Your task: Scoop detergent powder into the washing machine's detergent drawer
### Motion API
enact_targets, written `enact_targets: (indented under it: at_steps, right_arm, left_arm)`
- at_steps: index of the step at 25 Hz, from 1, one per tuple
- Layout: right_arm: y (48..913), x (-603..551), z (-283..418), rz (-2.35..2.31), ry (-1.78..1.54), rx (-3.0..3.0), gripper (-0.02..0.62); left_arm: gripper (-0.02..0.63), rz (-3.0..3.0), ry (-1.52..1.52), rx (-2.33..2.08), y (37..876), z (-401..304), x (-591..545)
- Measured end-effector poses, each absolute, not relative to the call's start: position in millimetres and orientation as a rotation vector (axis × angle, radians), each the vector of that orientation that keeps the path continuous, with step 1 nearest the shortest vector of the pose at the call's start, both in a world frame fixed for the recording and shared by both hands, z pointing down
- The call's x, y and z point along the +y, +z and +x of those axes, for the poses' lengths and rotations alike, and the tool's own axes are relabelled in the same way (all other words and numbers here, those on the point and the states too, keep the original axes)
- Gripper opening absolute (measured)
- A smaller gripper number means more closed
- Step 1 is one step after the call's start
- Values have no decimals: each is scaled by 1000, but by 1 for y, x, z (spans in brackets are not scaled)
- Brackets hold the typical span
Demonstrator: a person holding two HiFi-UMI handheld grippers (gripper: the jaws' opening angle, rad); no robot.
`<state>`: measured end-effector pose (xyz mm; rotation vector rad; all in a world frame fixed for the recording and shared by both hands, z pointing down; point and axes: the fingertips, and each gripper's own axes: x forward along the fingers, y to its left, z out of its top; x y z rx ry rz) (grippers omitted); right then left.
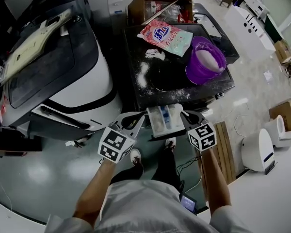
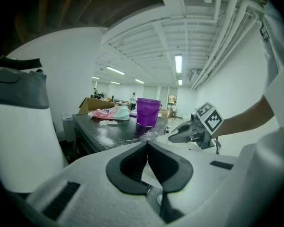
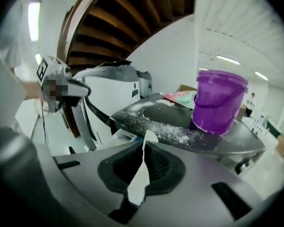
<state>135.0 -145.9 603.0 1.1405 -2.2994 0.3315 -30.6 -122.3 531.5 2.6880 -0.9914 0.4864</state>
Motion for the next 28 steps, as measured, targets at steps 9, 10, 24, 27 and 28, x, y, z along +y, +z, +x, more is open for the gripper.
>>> enact_targets:
  at_steps: [9, 10, 24, 27, 28]
  right_arm:
    - [562, -145, 154, 1396, 827, -2514, 5]
    - [554, -145, 158, 1424, 818, -2516, 5]
    - [419, -144, 204, 1620, 151, -2335, 5]
    - [391, -143, 206, 1651, 75, -2348, 5]
    - [382, -142, 207, 1662, 51, -2353, 5]
  left_arm:
    - [11, 2679, 415, -1007, 514, -34, -134]
    - [11, 2684, 410, -1013, 510, -34, -138]
    - [11, 2905, 367, -1074, 419, -18, -181]
    - [11, 2960, 337, -1071, 394, -13, -185]
    - [11, 2981, 328, -1066, 386, -12, -186]
